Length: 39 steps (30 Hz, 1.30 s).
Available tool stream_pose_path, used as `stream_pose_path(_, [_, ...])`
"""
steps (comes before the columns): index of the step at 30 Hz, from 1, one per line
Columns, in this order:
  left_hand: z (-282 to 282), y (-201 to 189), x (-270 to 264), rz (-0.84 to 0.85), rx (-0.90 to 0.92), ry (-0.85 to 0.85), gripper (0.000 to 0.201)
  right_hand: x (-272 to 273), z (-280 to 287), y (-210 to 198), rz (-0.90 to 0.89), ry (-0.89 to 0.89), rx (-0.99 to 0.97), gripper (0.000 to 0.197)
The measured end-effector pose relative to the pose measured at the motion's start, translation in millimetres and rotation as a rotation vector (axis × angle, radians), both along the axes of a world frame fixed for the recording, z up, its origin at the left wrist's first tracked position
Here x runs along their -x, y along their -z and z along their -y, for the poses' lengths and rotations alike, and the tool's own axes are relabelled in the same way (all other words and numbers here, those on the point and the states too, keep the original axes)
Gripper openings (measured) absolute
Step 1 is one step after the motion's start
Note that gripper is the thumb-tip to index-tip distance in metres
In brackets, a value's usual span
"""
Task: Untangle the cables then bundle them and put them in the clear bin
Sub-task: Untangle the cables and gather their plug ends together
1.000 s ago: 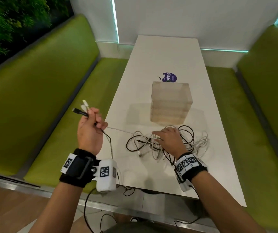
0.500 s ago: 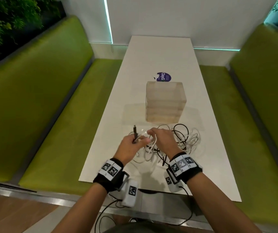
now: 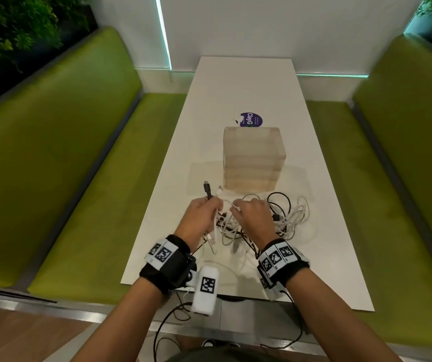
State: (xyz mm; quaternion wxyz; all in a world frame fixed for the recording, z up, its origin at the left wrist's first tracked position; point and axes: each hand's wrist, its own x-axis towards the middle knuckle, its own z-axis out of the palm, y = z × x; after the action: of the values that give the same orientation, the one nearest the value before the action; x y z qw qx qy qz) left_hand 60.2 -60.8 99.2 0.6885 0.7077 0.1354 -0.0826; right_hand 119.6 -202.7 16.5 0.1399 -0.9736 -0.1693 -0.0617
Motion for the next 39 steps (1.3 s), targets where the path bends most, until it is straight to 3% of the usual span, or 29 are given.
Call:
stream_pose_path(5, [-32,-34,-1,0.135,0.256,-0.136,0.033,-6,14,6,0.0,0.092,-0.057,0.012])
stream_pose_path(11, [-77,-69,11,0.29,0.522,-0.368,0.025,-15,31,17,-0.09,0.099,-0.012,0.021])
stream_pose_path(14, [-96,-68,9,0.281,0.391,-0.46,0.026,-14,37,18,-0.114,0.074,-0.043,0.022])
stream_pose_path(16, [-94,-50,4,0.179,0.147,-0.455,0.022,-12,31,10,-0.133,0.03,-0.1,0.022])
stream_pose_path(18, [-78,-28,2,0.109,-0.068,-0.352,0.017,-11,23,4,-0.124,0.013,-0.135,0.025])
stream_pose_path(21, [-42,-1,2,0.09,-0.229,-0.124,0.016,-8,11,0,-0.072,0.002,-0.139,0.017])
stream_pose_path(27, [16,29,-5,0.04,-0.268,0.124,0.02,0,4,-3,-0.021,-0.028,-0.071,0.016])
stream_pose_path(33, [30,29,-7,0.049,-0.345,0.256,0.015,-2,5,0,0.077,-0.05,-0.226,0.013])
stream_pose_path(34, [28,27,-7,0.034,-0.354,0.256,0.016,-1,5,1,0.095,-0.057,-0.199,0.007])
stream_pose_path(39, [4,14,-9,-0.011,-0.175,0.009,0.024,-6,13,12,0.092,-0.042,-0.195,0.019])
